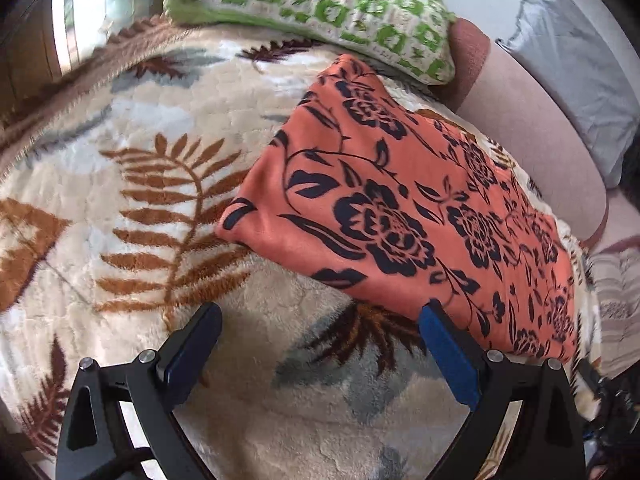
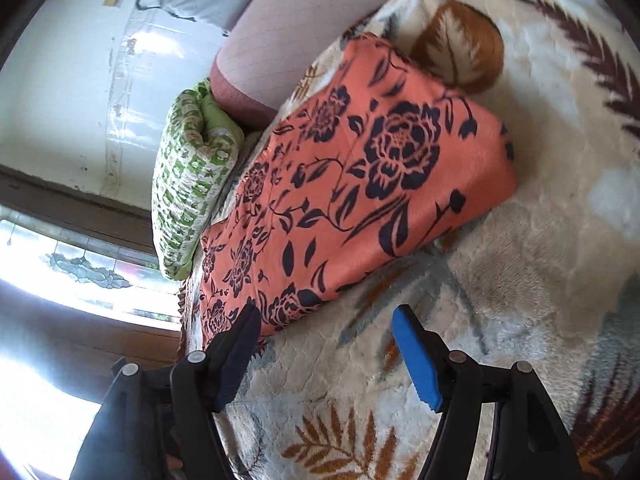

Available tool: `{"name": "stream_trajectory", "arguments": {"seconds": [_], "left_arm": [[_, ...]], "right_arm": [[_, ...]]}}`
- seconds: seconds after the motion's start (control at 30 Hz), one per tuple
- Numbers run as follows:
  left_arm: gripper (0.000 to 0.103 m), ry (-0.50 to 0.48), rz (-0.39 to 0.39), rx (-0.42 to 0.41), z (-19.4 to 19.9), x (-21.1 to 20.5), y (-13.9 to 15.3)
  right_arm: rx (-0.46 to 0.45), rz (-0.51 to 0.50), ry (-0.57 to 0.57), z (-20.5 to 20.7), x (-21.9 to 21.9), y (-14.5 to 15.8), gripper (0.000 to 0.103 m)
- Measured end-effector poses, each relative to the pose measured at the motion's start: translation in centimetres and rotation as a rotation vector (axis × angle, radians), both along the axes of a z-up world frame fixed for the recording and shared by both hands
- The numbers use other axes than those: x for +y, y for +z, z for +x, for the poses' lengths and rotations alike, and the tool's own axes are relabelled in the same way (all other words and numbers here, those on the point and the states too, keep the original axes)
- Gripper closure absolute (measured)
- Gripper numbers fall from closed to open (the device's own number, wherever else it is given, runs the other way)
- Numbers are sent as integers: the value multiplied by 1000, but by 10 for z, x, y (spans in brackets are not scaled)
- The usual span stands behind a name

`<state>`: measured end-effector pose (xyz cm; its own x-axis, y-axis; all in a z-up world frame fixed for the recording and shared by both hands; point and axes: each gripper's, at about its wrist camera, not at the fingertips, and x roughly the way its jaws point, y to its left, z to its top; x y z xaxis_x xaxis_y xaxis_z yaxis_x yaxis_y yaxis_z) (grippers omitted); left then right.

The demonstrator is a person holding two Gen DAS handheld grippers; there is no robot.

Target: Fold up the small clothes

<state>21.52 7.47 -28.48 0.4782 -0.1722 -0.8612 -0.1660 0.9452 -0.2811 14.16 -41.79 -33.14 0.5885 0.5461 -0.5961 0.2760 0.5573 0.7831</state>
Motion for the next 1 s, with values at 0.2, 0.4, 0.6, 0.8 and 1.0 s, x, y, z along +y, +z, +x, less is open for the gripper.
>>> {"name": "stream_trajectory", "arguments": {"seconds": [0.2, 0.4, 0.6, 0.8, 1.0], "left_arm": [[4, 11, -140, -17, 21, 12, -8], [5, -22, -201, -50, 29, 4, -7], [42, 19, -178, -43, 33, 4, -12], [41, 32, -268, -17, 31, 9, -16], [36, 59, -467, 19, 22, 25, -24]], "right_arm": [[47, 100, -41, 11, -13, -20, 31], [55, 127, -59, 14, -22, -22, 31], [71, 179, -141, 8, -41, -29, 31], [67, 190, -187, 12, -49, -34, 31], [59, 171, -199, 34, -52, -38, 31]]}}
